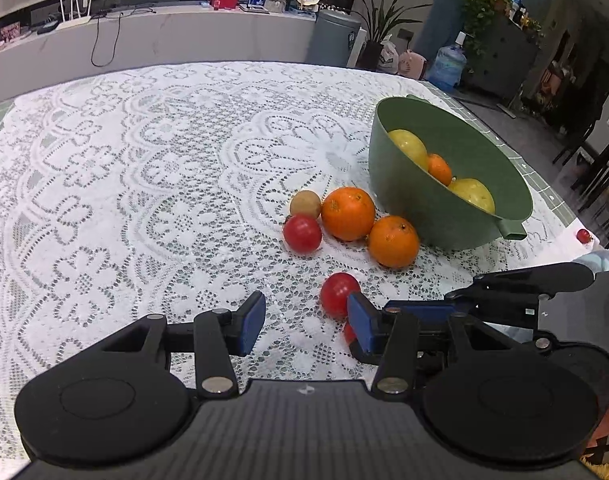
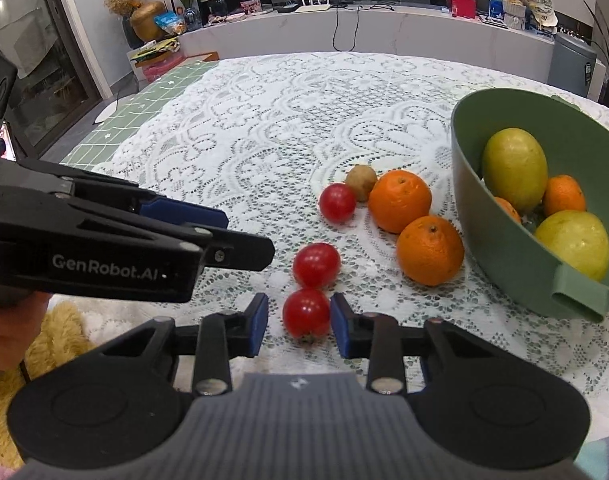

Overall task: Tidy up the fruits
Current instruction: 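Grasp a red tomato with the right tool while the left tool grasps another tomato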

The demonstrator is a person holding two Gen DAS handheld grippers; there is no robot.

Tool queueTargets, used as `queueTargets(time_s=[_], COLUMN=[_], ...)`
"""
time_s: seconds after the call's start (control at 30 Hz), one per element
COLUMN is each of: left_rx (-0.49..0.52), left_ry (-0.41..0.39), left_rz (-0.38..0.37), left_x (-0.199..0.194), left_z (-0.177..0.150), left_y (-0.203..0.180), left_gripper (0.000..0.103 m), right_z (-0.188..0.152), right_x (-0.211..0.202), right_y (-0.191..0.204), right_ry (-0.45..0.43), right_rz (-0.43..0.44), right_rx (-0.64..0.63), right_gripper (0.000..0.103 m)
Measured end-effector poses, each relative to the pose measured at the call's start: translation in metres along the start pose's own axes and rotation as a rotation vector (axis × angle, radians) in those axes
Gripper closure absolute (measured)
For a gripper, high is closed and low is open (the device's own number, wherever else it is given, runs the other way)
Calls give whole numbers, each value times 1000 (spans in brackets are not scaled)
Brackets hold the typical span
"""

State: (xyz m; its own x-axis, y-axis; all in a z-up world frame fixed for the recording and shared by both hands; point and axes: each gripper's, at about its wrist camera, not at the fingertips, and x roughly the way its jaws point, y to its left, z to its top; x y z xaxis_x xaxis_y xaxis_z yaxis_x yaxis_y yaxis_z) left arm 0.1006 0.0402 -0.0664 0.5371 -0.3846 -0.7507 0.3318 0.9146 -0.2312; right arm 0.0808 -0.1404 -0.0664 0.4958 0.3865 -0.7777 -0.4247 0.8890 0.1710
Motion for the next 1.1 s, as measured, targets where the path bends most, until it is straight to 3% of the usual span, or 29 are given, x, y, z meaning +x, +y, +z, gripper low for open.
queueTargets(time_s=[0.5, 0.8, 1.1], left_rx=[36, 51, 57], left_ry=[28, 42, 47], left_rz=[-29, -29, -22], left_x=[14, 23, 38], left_z=[-4, -3, 1], left_y=[-7, -13, -20], left_gripper=[47, 47, 48], right_z=[-2, -10, -9], right_x=[4, -10, -5], right_y=[-6, -24, -28], right_ry=[47, 44, 55], right_rz=[-30, -149, -135], right_rx=[26, 95, 118], right_gripper=[78, 78, 78])
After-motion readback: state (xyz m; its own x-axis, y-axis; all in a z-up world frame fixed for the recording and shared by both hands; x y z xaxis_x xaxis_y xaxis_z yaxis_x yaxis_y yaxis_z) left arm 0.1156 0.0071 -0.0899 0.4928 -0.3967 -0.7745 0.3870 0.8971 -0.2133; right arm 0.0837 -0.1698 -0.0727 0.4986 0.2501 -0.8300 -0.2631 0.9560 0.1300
